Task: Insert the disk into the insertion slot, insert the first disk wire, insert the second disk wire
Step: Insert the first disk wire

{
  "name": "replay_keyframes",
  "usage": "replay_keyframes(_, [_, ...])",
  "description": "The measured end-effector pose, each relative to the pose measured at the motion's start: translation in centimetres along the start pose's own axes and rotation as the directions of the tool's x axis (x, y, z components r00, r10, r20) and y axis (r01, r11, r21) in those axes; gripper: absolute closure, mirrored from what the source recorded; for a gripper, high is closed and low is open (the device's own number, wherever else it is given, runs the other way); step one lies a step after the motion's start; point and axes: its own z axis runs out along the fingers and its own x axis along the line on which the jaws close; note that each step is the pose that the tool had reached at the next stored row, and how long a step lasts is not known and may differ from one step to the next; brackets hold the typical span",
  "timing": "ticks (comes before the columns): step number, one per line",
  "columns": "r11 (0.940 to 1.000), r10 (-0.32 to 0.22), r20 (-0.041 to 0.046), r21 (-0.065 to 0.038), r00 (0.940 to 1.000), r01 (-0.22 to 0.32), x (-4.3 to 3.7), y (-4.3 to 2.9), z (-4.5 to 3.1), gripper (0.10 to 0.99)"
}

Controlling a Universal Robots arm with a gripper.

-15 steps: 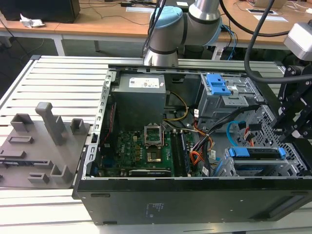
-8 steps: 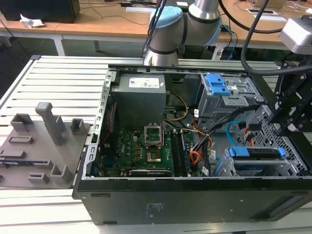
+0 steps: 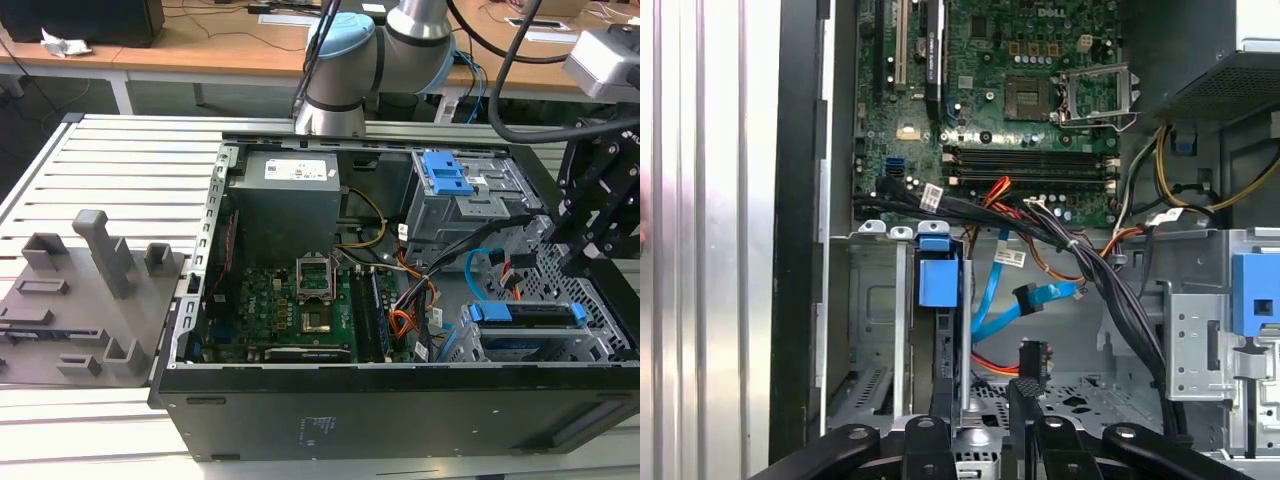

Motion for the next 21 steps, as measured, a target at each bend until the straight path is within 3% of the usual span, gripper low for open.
replay_keyframes(8, [1.0000, 0.000, 0.0001, 0.000, 1.0000, 0.000, -1.90, -0.05, 0.13, 0.725])
replay_keyframes(13, [1.0000, 0.000, -0.0015, 0.000, 1.0000, 0.000, -2.12, 0.31, 1.50, 0.725])
replay_keyframes(16, [1.0000, 0.000, -0.0035, 0.000, 1.0000, 0.000, -2.65, 0.49, 2.49, 0.725])
replay_keyframes(18, [1.0000, 0.000, -0.0078, 0.000, 1.0000, 0.000, -3.15, 0.46, 3.36, 0.725])
replay_keyframes(21, [1.0000, 0.001, -0.0161, 0.000, 0.9999, -0.001, -3.26, 0.44, 3.96, 0.725])
